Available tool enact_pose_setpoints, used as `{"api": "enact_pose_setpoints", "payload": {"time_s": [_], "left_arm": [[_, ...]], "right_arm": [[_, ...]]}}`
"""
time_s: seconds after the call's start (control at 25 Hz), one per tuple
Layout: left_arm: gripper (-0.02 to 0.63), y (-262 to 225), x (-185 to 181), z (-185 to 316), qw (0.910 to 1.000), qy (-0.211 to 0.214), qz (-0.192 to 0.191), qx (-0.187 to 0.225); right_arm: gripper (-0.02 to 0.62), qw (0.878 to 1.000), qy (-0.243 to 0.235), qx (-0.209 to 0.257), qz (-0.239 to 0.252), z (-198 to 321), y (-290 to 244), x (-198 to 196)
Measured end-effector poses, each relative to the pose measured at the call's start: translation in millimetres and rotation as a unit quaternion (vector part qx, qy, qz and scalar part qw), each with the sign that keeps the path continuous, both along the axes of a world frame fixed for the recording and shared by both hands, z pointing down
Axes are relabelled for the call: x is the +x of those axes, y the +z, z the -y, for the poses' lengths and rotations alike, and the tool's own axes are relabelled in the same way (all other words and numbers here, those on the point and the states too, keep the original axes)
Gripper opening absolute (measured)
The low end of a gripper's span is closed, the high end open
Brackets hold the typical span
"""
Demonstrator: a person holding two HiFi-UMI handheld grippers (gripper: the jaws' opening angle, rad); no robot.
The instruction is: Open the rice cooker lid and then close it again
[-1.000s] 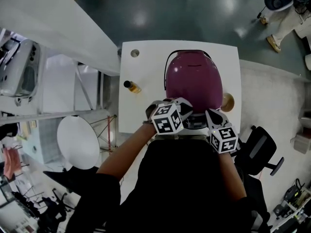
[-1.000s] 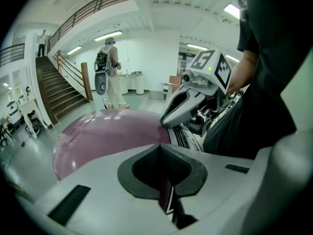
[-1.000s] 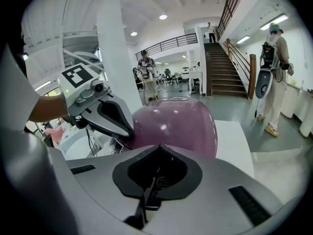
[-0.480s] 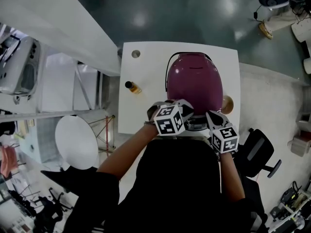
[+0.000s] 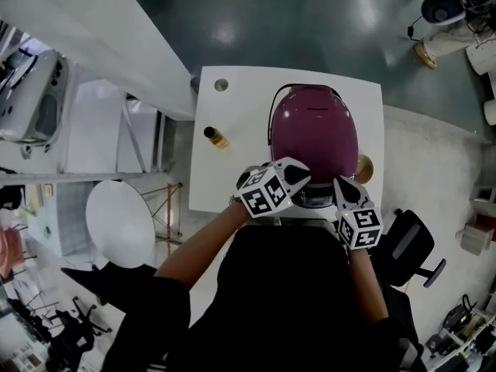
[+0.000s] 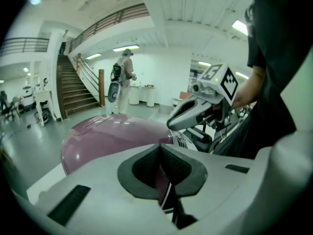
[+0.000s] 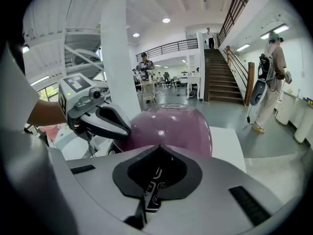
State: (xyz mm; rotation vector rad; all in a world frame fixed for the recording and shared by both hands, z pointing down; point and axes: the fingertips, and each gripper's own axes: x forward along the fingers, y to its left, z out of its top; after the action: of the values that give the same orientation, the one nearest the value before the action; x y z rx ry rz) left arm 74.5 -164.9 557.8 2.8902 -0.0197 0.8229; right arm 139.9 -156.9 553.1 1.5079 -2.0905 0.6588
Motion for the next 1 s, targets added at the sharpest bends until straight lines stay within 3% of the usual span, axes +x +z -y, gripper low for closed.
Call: {"api": "enact_pose_setpoints", "payload": {"time_s": [0.16, 0.52, 0.68, 0.8, 1.0], "left_arm": [[0.005, -15, -10, 5, 0.9961, -0.064, -0.052, -0.030], [0.005, -50, -29, -15, 0.9774, -0.138, -0.143, -0.074], [0.005, -56, -47, -22, 0.9598, -0.200, -0.179, -0.080], [0.005, -56, -60, -36, 0.9477, -0.236, -0.195, -0.090], [0.005, -62, -71, -65, 0.9362, -0.276, -0.198, -0.091]], "right_arm": [[0.000, 1.000, 0.011, 0.014, 0.002, -1, -10, 6], [0.000, 0.999, 0.017, 0.040, 0.005, -10, -33, -1], [0.000, 0.999, 0.000, 0.051, 0.009, -15, -39, -9], [0.000, 0.998, -0.009, 0.064, 0.014, -22, -44, -12], [0.000, 0.998, -0.010, 0.067, 0.006, -47, -53, -3]]}}
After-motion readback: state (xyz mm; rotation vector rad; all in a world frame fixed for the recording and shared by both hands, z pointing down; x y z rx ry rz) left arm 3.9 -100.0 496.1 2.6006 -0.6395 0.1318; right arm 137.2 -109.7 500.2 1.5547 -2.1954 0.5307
